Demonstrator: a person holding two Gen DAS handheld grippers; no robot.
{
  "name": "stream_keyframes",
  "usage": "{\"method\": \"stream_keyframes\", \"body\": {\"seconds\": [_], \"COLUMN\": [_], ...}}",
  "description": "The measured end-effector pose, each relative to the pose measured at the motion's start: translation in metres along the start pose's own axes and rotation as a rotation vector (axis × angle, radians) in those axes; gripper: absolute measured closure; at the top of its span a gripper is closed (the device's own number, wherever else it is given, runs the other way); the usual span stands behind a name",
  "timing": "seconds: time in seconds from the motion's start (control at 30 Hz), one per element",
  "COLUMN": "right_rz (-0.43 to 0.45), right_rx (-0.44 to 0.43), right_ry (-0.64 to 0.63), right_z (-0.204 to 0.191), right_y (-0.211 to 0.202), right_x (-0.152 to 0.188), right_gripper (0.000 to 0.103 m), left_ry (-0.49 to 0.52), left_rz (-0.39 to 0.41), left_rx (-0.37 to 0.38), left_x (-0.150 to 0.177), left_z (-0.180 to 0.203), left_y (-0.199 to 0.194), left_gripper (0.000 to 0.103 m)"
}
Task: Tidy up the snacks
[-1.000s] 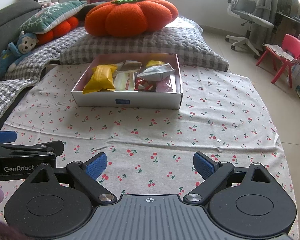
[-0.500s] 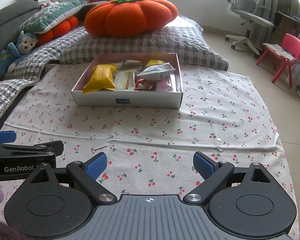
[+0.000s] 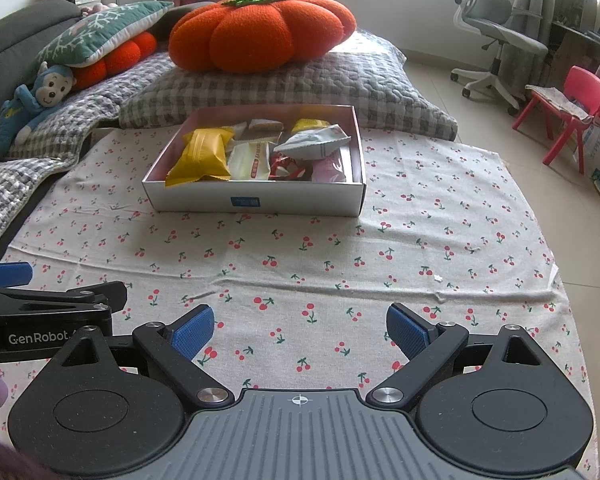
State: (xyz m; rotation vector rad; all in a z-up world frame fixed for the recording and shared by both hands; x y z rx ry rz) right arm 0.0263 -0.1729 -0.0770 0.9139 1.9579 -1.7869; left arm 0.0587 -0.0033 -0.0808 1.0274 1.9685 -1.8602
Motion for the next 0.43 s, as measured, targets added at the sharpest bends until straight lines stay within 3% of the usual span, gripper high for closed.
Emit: {"method": "stream_keyframes", "body": {"seconds": [0.43], "right_rz": [0.001], "right_rx": [0.004], "right_ry": [-0.003], "right_z": [0.0005], "right_y": [0.0007], "right_x": [0.0001], "right_gripper": [0.008], "left_ry": [0.008], "left_rz": [-0.006], "left_rx": [-0.005], "left_x": [0.0016], "left_z": [-0.0021], "left_y": [-0.0004], "left_gripper": [0.000]}}
Point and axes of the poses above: each gripper's, at about its wrist camera, not at the fingertips, and y roughly the way its jaws point, z to its right, x to its underside, the point moved 6 cm from there along y, roughly the way its jaws point, and after that the axes turned 10 degrees about y, right-handed, at the moved point
